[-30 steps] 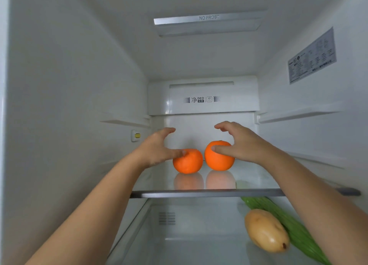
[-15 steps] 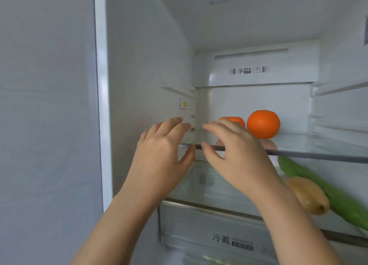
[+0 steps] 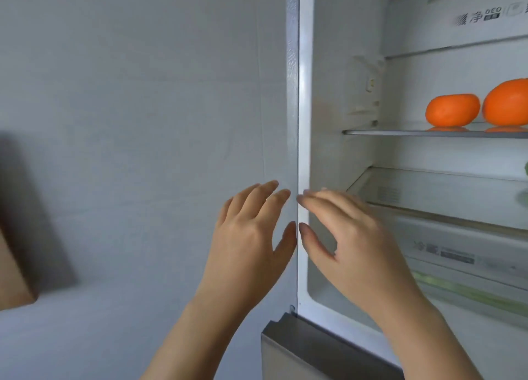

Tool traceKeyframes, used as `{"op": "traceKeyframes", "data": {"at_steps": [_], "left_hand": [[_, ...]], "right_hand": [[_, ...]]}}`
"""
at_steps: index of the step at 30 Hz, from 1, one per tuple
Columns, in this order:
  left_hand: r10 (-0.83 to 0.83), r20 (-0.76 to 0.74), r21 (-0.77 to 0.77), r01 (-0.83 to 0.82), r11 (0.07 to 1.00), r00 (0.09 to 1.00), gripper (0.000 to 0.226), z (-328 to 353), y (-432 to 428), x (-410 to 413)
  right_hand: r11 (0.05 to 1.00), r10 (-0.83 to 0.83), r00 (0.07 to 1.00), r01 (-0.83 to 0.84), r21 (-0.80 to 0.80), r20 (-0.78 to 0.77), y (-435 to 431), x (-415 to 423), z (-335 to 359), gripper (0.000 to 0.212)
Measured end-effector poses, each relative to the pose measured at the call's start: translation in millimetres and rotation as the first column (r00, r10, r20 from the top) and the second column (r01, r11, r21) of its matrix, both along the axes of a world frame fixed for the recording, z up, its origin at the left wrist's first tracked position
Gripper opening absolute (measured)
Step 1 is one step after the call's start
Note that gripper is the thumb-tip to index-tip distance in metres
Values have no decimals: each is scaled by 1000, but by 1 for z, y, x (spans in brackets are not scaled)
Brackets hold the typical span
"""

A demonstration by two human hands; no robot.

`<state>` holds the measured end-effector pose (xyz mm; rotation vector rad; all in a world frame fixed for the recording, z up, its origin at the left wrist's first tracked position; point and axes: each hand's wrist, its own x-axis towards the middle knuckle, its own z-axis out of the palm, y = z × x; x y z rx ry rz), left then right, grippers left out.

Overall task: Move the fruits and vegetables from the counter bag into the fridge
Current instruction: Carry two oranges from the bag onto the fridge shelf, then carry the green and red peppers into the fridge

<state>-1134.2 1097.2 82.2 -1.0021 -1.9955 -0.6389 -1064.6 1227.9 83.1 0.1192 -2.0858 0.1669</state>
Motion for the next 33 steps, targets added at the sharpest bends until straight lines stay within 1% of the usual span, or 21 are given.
{"op": "traceKeyframes", "data": {"at_steps": [5,8,14,16,20,24,29,33], "left_hand": [[143,4,-24,-143,989,990,42,-28,-77,5],[238,21,-41,-238,971,971,42,-44,-123,14],[413,73,-45,-411,910,908,41,-71,-212,41],[485,96,-54,-482,874,869,41,-81,-245,55],[633,131,-81,-628,774,763,41,-104,-306,82],[770,181,-112,-765,634,611,41,-124,-354,109],[878,205,-132,-877,463,432,41,-140,-401,132],[931,232,-147,-936,320,282,42,-140,-432,141]], "right_hand": [[996,83,996,-84,35,20,-65,-6,-30,37],[981,191,981,-193,31,38,-107,-10,-45,36],[923,381,919,-384,2,100,-187,-17,-70,36],[888,458,881,-461,-4,122,-218,-15,-79,37],[801,594,783,-597,-45,183,-282,-11,-98,38],[693,706,663,-718,-54,250,-339,-10,-115,38],[556,811,514,-826,-95,282,-396,-20,-128,39],[413,885,371,-904,-108,280,-441,-31,-130,39]]}}
